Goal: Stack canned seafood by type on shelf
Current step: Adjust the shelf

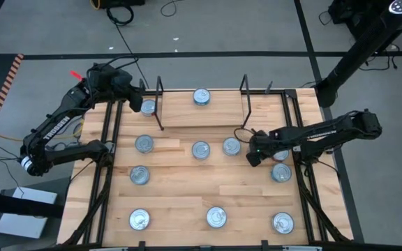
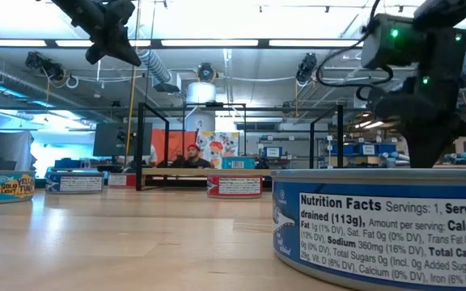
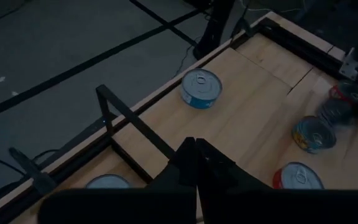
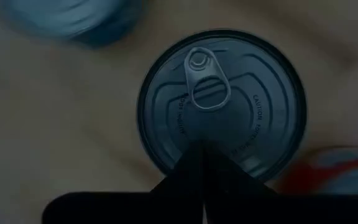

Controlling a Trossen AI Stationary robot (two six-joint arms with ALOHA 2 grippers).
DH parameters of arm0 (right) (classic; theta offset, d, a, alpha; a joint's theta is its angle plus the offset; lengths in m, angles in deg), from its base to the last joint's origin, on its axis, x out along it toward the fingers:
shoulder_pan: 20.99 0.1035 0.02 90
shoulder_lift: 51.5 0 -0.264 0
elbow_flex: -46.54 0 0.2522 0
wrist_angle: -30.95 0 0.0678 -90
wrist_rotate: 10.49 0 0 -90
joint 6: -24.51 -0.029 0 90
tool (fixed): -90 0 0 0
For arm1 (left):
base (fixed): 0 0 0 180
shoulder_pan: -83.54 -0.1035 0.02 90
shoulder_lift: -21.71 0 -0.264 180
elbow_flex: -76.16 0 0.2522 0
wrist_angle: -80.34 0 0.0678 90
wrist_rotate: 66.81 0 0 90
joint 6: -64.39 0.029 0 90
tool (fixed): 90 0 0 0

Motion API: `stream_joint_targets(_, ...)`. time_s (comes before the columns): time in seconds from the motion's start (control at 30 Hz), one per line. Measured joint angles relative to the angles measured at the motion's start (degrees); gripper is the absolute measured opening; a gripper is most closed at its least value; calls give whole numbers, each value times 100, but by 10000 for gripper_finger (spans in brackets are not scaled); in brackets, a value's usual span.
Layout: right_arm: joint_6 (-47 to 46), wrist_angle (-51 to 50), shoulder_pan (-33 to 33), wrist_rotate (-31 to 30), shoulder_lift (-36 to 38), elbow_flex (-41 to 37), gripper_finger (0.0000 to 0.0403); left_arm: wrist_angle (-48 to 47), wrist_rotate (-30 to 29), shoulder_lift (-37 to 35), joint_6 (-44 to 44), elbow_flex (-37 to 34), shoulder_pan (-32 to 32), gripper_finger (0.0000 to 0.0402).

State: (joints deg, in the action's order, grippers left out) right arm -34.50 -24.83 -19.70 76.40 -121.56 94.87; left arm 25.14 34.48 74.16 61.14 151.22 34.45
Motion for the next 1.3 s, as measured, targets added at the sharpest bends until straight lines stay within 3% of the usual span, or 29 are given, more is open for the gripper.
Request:
stream_joint_targets(0.23, 51, 930, 776, 603, -297, 4, 0, 70, 35, 0, 392, -10, 590, 0)
stream_joint_targets(0.43, 240, 1522, 1275, 677, -457, -2, 0, 1435, -78, 0, -160, -552, 1654, 0)
stream_joint_targets(0.67, 659, 2005, 1562, 900, -593, -13, 0, 3731, -863, 73, -1045, -1733, 2901, 0)
stream_joint_targets(0.83, 806, 2710, 1661, 944, -972, 3, 0, 4438, -1269, 402, -1369, -2310, 3588, 0)
stream_joint_targets(1.0, 581, 3644, 1662, 954, -1469, 53, 0, 4781, -1390, 871, -1378, -2404, 4015, 0)
stream_joint_targets(1.3, 1261, 3489, 1524, 894, -2782, 1631, 1, 5513, -1141, 1883, -1185, -2402, 4522, 0)
